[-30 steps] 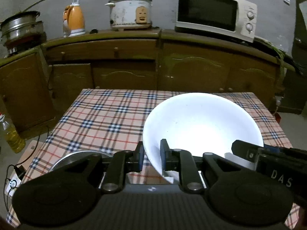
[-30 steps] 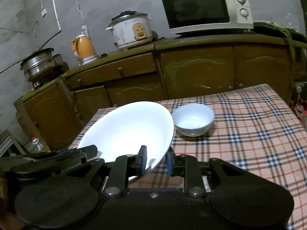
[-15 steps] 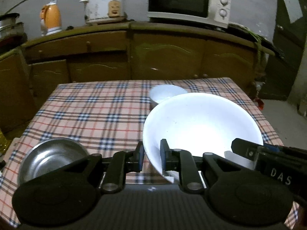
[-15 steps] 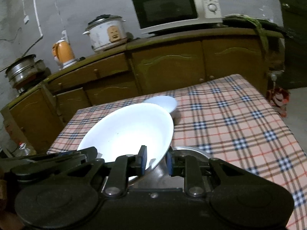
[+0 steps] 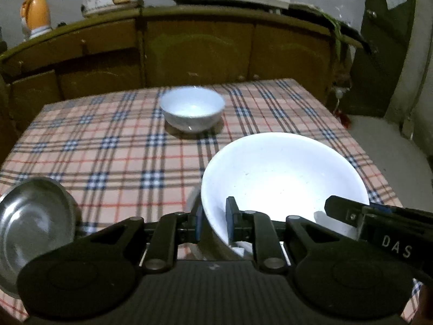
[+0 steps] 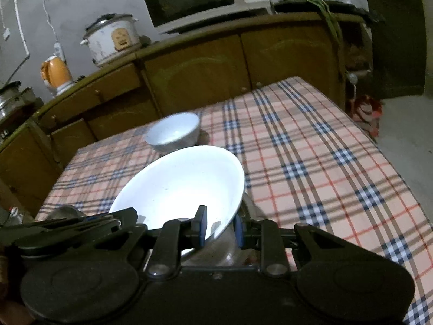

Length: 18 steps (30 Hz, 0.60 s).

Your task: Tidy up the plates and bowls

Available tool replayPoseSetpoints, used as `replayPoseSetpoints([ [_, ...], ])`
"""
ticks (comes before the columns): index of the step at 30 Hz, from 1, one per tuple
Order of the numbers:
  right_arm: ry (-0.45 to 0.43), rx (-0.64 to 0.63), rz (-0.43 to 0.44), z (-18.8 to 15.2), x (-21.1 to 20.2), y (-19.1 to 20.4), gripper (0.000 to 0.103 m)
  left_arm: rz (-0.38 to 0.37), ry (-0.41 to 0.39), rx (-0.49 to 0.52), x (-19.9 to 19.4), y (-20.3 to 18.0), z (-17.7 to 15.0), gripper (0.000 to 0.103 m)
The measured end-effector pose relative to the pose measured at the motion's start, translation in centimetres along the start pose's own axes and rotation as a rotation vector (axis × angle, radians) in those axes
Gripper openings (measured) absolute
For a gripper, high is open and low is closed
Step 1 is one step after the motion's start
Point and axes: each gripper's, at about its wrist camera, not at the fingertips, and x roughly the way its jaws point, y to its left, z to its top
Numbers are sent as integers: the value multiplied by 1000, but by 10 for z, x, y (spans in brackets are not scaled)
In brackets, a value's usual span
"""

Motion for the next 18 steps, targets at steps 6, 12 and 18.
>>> replayPoseSetpoints([
  [6, 46, 17, -3, -12, 18, -9, 28, 8, 45, 11, 17, -2, -10, 18],
  [12, 77, 19, -2, -21, 33, -11, 28, 20, 80, 21, 28, 1, -16, 18],
  [18, 71, 14, -1, -23, 35, -10, 28, 31, 67, 42, 29, -1, -16, 19],
])
